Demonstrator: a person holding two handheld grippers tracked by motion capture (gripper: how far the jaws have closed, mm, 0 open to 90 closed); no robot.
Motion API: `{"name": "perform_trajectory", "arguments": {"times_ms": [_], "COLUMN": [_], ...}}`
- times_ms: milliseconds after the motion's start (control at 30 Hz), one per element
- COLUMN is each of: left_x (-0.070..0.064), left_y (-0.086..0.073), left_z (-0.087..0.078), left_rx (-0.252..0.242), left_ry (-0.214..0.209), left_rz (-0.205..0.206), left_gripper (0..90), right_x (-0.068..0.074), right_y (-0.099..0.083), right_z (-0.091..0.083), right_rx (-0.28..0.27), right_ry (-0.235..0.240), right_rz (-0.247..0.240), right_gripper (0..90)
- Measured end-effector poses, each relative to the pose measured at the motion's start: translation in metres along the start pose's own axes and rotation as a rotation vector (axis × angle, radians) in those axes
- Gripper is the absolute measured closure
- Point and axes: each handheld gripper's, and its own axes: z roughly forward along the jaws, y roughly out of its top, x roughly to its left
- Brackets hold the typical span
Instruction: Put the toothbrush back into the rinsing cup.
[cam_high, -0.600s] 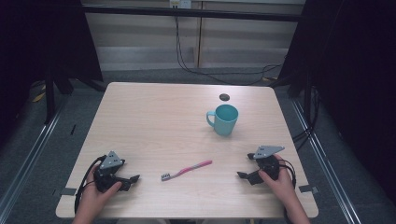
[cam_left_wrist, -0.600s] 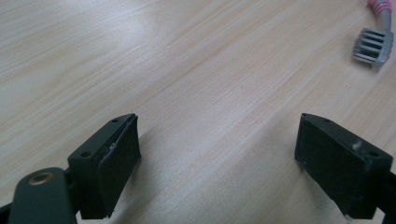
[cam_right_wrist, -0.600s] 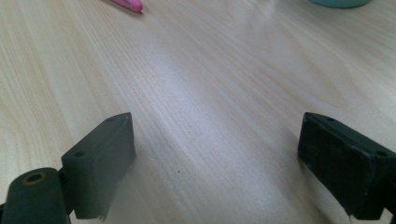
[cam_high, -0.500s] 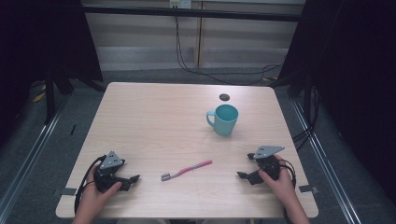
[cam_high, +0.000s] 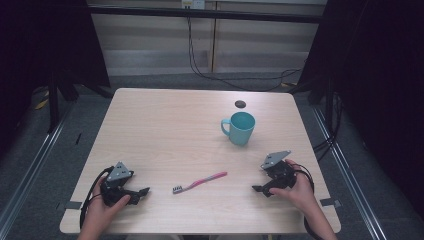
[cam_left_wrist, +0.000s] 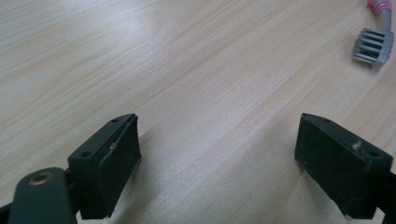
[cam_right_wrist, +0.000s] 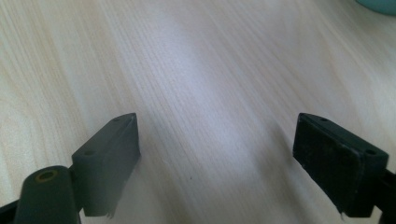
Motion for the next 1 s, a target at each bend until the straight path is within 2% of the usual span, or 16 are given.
{"name": "perform_trajectory", "arguments": {"times_ms": [33,100,133,167,300,400,433,500,533,667,700,767,933,1000], "left_x": [0.0,0.0,0.0,0.0,0.0,0.0,0.0,0.0,0.0,0.0,0.0,0.0,0.0,0.0], "left_y": [0.0,0.0,0.0,0.0,0.0,0.0,0.0,0.0,0.0,0.0,0.0,0.0,0.0,0.0], "left_z": [0.0,0.0,0.0,0.0,0.0,0.0,0.0,0.0,0.0,0.0,0.0,0.0,0.0,0.0], "left_rx": [0.003,0.0,0.001,0.001,0.001,0.002,0.003,0.002,0.002,0.001,0.002,0.002,0.002,0.002], "left_ry": [0.0,0.002,0.0,0.0,0.0,-0.002,-0.002,-0.003,-0.003,-0.003,-0.003,-0.003,-0.003,-0.003], "left_rz": [0.003,-0.002,0.001,0.001,0.002,0.001,0.001,0.001,0.001,0.001,0.001,0.001,0.001,0.001], "left_gripper": [13.8,13.8,13.8,13.8,13.8,13.8,13.8,13.8,13.8,13.8,13.8,13.8,13.8,13.8], "right_x": [0.002,0.002,0.002,0.002,0.004,0.004,0.005,0.006,0.007,0.008,0.009,0.009,0.01,0.011], "right_y": [0.012,0.017,0.028,0.028,0.052,0.06,0.066,0.069,0.074,0.082,0.084,0.089,0.098,0.104], "right_z": [0.001,0.001,0.002,0.002,0.005,0.007,0.01,0.011,0.015,0.019,0.018,0.019,0.018,0.019], "right_rx": [0.041,0.058,0.092,0.092,0.143,0.165,0.189,0.196,0.205,0.233,0.247,0.249,0.256,0.269], "right_ry": [0.009,0.01,0.018,0.018,0.032,0.036,0.043,0.05,0.061,0.079,0.082,0.083,0.086,0.09], "right_rz": [-0.048,-0.061,-0.103,-0.103,-0.171,-0.194,-0.209,-0.21,-0.23,-0.259,-0.252,-0.276,-0.292,-0.313], "right_gripper": [16.8,17.3,19.3,19.3,21.8,21.8,21.9,22.3,23.0,24.4,24.5,24.7,25.9,26.1]}}
